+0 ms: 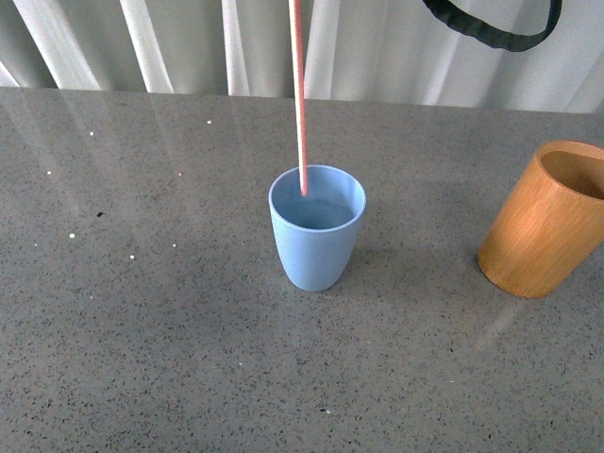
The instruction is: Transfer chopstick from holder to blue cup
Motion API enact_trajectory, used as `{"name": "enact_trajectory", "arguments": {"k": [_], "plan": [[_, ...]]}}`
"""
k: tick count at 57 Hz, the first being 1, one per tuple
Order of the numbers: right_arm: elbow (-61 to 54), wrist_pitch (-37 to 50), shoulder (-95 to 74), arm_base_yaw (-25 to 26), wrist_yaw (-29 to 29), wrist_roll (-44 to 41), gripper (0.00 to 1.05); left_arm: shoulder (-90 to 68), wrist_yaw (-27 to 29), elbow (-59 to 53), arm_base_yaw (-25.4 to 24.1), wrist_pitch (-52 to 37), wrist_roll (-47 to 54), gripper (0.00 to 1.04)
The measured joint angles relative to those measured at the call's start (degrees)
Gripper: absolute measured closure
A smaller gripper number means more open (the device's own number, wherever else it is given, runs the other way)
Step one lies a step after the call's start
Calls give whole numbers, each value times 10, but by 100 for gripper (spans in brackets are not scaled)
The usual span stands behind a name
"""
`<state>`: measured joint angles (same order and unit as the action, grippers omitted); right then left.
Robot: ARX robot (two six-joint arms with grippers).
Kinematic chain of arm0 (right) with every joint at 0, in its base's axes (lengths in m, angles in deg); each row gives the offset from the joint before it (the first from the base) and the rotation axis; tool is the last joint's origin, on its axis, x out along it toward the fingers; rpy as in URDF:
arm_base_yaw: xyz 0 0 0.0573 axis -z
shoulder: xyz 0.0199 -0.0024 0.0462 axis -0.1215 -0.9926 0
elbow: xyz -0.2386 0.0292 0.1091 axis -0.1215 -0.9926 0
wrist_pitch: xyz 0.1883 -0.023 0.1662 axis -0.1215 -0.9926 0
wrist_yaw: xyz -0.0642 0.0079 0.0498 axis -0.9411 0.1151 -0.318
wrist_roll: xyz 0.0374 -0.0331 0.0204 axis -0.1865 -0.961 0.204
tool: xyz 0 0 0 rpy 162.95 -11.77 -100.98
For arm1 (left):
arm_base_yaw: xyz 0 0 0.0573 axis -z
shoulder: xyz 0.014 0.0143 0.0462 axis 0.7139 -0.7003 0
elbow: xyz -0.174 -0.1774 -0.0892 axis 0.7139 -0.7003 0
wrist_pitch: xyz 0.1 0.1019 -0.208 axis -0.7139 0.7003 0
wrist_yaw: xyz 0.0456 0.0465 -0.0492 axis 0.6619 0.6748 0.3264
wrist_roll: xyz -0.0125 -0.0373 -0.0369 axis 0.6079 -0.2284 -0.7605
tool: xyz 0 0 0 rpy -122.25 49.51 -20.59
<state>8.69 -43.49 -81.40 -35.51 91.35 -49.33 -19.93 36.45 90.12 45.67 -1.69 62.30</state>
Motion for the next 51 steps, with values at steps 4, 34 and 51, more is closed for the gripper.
{"name": "enact_trajectory", "arguments": {"k": [4,34,51], "plan": [[-1,4,-7,0,0,1,103,0,0,0,0,0,0,7],[-21,51,-68,-3,-18,31,81,0,0,0,0,0,0,7],[-71,16,89,49,-56,43,29,0,0,0,0,0,0,7]]}}
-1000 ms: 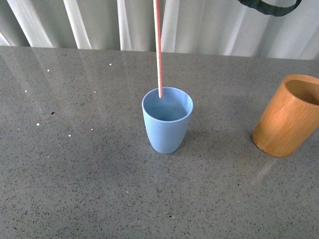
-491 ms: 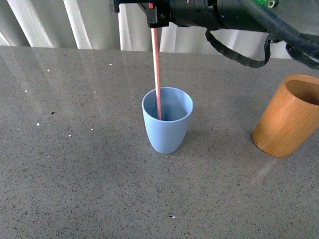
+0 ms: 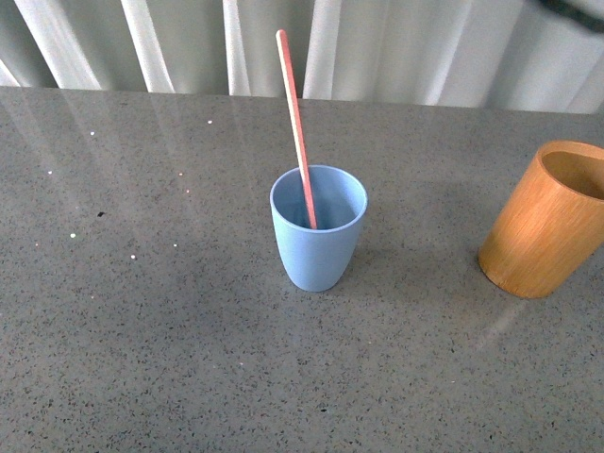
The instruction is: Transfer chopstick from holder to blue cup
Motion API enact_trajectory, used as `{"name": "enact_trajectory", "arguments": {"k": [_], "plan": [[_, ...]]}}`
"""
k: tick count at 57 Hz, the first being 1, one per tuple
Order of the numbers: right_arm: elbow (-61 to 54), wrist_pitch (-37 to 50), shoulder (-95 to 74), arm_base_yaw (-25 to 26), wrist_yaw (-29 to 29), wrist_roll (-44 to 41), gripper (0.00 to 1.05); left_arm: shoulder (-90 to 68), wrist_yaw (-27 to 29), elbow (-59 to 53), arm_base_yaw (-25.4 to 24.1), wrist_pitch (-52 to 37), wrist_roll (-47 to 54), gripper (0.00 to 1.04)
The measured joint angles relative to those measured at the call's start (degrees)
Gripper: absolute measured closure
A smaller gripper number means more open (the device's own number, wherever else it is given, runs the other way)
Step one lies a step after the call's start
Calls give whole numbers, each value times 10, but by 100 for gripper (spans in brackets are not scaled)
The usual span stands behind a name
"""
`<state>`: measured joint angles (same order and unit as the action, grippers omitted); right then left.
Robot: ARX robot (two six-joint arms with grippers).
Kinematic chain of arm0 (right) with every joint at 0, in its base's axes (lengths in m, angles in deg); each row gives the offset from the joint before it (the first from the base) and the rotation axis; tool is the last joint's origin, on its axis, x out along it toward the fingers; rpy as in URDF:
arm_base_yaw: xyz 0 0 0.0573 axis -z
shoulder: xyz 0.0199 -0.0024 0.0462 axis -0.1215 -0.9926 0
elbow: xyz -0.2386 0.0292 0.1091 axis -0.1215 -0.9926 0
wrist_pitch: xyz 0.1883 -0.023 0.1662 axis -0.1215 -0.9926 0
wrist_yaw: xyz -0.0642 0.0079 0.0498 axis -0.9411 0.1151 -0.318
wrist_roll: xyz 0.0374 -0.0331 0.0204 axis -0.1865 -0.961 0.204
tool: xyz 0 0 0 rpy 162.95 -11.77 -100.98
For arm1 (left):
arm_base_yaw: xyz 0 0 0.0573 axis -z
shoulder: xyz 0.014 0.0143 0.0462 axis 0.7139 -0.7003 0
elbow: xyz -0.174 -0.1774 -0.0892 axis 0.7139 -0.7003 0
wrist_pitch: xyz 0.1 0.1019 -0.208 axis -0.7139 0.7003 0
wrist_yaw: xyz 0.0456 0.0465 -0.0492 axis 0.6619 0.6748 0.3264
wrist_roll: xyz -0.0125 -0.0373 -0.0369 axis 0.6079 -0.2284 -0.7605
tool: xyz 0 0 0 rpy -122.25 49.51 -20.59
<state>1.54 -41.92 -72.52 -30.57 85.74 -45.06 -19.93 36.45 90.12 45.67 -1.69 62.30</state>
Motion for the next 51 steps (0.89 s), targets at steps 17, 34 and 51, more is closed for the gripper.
{"name": "enact_trajectory", "arguments": {"k": [17,34,51], "plan": [[-166,-141,300,156,-38,-7,10,0,0,0,0,0,0,7],[-287,-83,409,233,-76,-59,29,0,0,0,0,0,0,7],[-406,-56,499,236,-81,-87,86,0,0,0,0,0,0,7]]}}
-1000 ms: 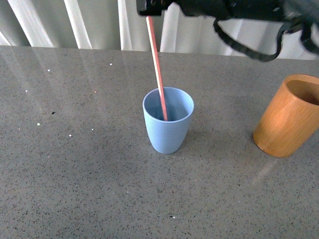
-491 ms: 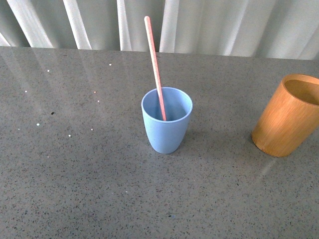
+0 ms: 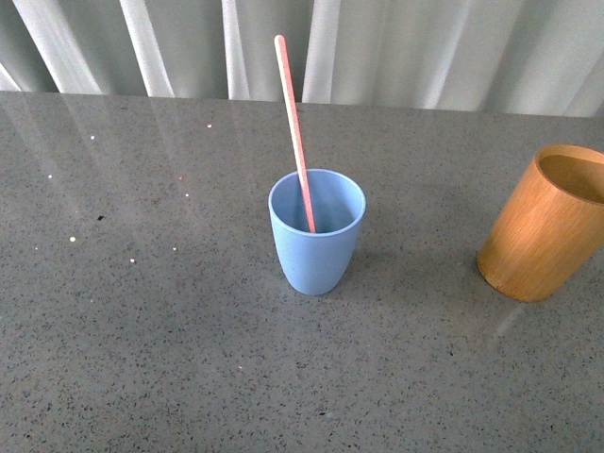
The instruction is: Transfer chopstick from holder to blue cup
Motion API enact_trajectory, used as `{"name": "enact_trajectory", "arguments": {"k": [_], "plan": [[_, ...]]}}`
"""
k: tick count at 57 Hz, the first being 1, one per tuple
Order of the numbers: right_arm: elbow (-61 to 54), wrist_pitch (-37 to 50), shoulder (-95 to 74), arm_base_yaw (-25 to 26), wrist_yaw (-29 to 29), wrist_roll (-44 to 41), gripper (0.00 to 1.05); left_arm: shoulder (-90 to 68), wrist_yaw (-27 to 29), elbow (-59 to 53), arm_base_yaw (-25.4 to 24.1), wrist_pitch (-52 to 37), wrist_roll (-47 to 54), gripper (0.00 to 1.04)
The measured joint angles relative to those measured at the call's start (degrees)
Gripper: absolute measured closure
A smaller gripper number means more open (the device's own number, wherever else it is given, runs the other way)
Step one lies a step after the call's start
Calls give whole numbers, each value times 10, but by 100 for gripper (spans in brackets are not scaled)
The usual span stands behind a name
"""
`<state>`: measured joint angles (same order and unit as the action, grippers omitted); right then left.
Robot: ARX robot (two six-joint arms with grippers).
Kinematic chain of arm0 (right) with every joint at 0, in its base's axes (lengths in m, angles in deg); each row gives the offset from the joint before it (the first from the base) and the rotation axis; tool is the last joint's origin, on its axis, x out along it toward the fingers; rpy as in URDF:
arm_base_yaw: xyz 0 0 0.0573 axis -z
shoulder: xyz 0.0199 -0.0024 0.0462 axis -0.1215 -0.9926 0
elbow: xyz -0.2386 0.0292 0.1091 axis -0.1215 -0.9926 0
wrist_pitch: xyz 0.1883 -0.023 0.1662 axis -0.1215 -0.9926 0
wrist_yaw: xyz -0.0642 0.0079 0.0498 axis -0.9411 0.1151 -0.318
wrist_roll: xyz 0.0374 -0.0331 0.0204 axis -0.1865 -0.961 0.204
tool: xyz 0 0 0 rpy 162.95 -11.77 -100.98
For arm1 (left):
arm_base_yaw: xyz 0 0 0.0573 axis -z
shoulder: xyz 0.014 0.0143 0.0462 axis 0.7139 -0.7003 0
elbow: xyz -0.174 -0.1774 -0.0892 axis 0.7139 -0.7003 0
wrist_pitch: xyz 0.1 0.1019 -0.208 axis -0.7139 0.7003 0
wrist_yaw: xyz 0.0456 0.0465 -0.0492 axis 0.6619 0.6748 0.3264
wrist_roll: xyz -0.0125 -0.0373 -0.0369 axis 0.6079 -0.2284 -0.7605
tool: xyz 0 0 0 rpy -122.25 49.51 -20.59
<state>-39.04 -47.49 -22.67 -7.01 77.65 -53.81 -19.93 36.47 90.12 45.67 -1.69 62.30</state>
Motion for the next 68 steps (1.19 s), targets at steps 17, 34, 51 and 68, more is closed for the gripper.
{"name": "enact_trajectory", "arguments": {"k": [17,34,51,68], "plan": [[-59,-19,81,0,0,-2,104,0,0,0,0,0,0,7],[-95,-74,173,0,0,-2,104,0,0,0,0,0,0,7],[-115,-105,240,0,0,-2,104,0,0,0,0,0,0,7],[-115,-170,307,0,0,-2,104,0,0,0,0,0,0,7]]}}
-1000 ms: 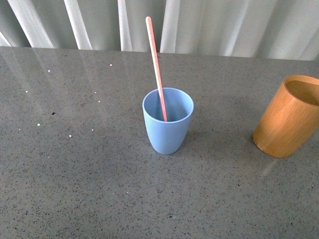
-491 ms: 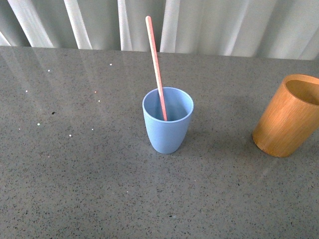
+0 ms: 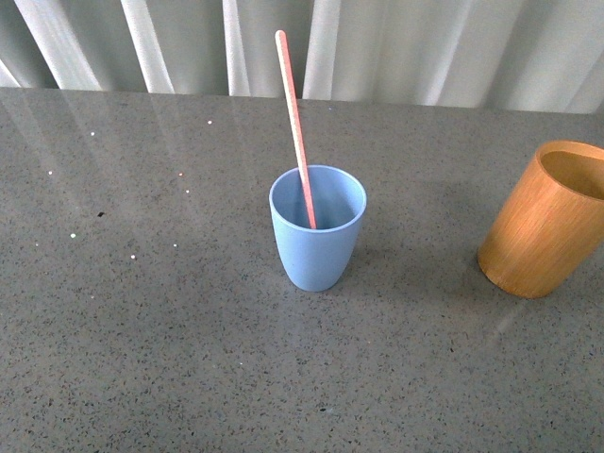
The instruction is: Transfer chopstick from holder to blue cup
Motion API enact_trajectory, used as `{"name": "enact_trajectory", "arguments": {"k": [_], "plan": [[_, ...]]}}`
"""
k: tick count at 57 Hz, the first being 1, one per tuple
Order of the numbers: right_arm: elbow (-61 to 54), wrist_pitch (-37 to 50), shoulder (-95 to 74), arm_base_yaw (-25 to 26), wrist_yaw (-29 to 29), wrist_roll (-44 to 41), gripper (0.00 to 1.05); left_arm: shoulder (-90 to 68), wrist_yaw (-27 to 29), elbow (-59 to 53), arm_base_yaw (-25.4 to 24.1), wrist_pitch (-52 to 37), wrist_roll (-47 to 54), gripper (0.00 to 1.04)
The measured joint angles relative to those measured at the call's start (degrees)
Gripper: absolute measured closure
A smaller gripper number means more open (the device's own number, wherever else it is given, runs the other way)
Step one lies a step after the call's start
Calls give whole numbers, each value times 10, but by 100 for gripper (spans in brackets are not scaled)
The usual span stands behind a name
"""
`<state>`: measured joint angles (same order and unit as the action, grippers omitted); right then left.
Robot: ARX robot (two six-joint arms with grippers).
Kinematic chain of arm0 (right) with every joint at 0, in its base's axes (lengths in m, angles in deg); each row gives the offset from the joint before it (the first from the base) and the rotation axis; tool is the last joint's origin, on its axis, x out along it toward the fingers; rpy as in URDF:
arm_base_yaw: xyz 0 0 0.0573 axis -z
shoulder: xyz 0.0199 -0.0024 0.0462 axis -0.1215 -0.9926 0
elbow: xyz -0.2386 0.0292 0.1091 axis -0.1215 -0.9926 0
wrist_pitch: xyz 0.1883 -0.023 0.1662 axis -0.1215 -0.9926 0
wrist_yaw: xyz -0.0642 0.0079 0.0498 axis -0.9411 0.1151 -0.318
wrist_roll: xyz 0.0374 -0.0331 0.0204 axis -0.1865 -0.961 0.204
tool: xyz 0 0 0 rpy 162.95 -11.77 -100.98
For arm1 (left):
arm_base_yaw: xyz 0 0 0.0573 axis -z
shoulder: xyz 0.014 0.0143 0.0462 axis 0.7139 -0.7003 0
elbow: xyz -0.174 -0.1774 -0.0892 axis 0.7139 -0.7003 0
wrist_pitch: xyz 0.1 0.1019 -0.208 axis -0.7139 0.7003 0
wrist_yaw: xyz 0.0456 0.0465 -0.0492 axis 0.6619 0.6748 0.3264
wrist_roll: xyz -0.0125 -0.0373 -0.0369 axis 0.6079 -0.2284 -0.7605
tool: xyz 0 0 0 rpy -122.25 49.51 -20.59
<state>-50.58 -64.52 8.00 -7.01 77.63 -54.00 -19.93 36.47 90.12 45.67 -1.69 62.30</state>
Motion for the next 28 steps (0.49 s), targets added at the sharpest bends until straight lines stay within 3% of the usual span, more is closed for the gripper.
{"name": "enact_trajectory", "arguments": {"k": [23,28], "plan": [[0,-63,64,0,0,0,104,0,0,0,0,0,0,7],[0,-144,125,0,0,0,104,0,0,0,0,0,0,7]]}}
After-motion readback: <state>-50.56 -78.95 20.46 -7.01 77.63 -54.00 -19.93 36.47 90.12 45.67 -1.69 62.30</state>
